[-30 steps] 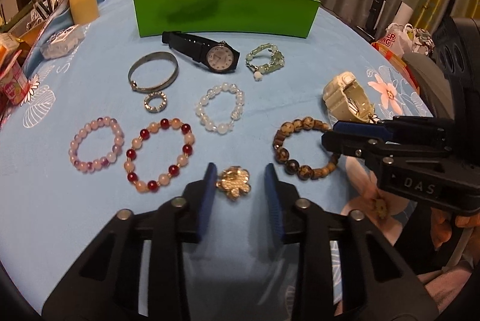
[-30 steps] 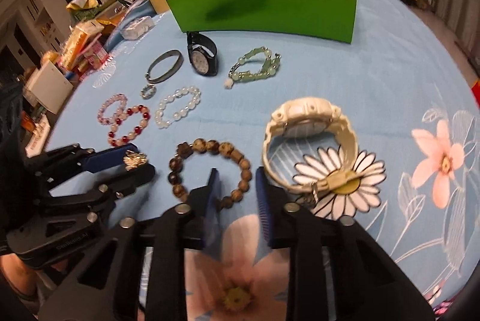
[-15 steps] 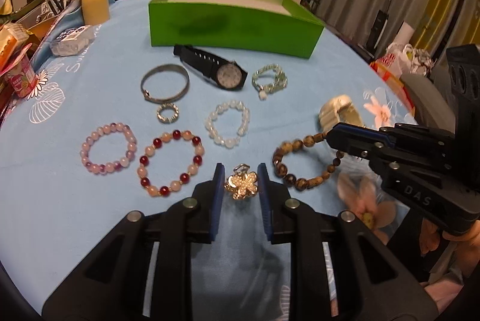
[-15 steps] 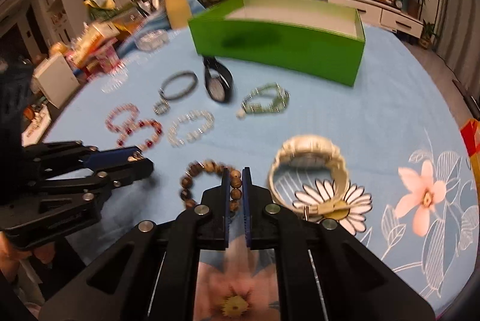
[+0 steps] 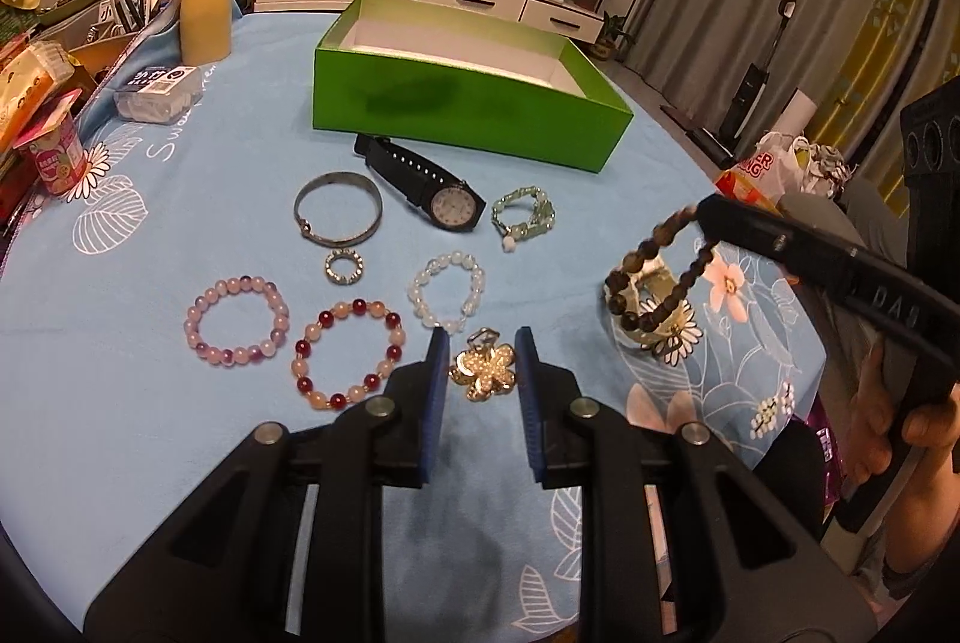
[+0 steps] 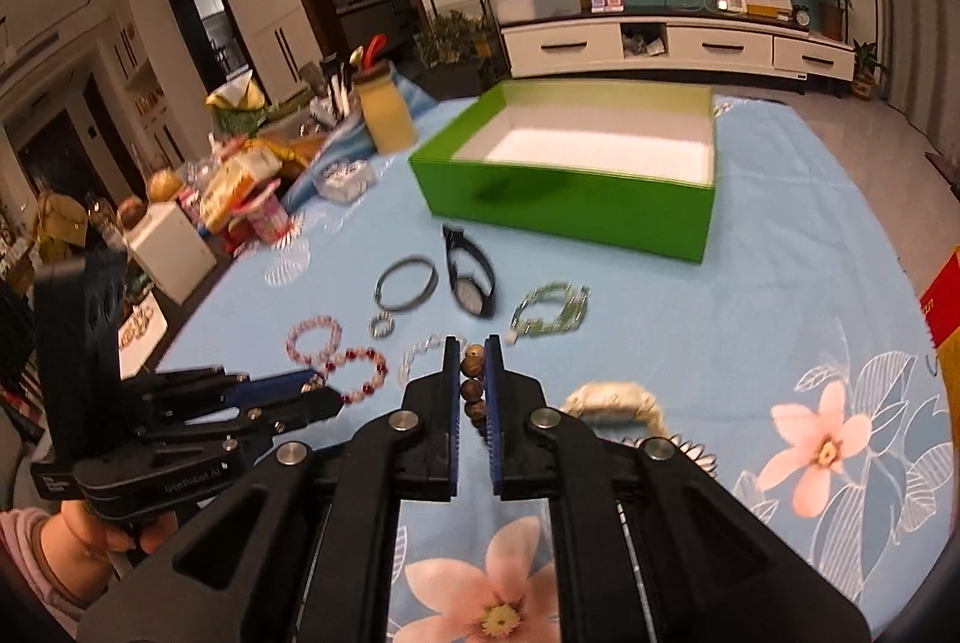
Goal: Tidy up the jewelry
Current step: 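Carry the brooch and bead bracelet into the green box and open both tools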
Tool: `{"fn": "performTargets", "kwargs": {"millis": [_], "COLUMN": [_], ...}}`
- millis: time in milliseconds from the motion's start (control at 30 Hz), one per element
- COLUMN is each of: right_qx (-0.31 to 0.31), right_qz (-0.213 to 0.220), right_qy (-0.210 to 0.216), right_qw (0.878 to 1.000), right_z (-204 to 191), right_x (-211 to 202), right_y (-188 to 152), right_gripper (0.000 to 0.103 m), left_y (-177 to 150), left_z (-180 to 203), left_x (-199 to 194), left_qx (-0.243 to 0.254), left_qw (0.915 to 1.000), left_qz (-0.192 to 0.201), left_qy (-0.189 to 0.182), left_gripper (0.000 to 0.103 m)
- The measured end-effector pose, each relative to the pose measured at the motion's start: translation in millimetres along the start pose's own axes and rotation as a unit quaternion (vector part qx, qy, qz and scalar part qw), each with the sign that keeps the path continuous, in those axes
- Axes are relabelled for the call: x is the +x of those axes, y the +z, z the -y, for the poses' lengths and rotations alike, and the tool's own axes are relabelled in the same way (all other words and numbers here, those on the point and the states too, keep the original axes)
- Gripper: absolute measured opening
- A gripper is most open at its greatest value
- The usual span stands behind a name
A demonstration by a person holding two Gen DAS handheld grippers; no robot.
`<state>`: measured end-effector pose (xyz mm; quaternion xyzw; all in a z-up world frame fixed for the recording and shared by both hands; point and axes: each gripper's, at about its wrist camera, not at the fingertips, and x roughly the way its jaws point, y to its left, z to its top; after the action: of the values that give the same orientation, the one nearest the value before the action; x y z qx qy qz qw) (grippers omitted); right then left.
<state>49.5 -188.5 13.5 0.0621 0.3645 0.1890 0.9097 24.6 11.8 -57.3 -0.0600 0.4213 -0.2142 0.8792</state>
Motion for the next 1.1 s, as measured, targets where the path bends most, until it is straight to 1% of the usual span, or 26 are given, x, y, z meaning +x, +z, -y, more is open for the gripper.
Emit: {"fn": "performTargets", "kwargs": {"millis": [200, 333, 467, 700, 900, 1100], "right_qx": [0.001, -0.004, -0.004, -0.004, 0.014, 0.028], "right_qz": [0.026, 0.04, 0.055, 0.076, 0.08, 0.076], "right_qy": [-0.008, -0.016, -0.021, -0.021, -0.023, -0.031], "right_qw": [1.0, 0.999, 0.998, 0.997, 0.996, 0.996], "right_z": [8.9, 13.7, 22.0, 33.2, 49.8, 68.8], "right_x": [-9.3, -10.0, -8.5, 4.7, 30.2, 59.7], "right_y": [21.3, 34.9, 52.7, 85.0, 112.4, 134.4], "right_gripper": [0.007, 0.007, 0.007, 0.007, 0.007, 0.007], "left_y": [18.7, 38.0, 62.1, 118.4, 170.8, 204.2], "left_z": [-4.8, -8.2, -9.1, -15.7, -26.3, -32.0], "left_x": [-2.5, -0.8, 2.4, 11.4, 39.5, 81.2], "left_qx": [-0.014, -0.02, -0.016, -0.024, -0.041, -0.053], "left_qw": [0.9999, 0.9998, 0.9998, 0.9991, 0.9988, 0.9984], "left_qz": [0.002, 0.004, 0.013, 0.035, 0.025, 0.001], "left_qy": [-0.004, -0.006, 0.003, 0.008, 0.002, 0.016], "left_gripper": [0.022, 0.022, 0.022, 0.022, 0.022, 0.022]}}
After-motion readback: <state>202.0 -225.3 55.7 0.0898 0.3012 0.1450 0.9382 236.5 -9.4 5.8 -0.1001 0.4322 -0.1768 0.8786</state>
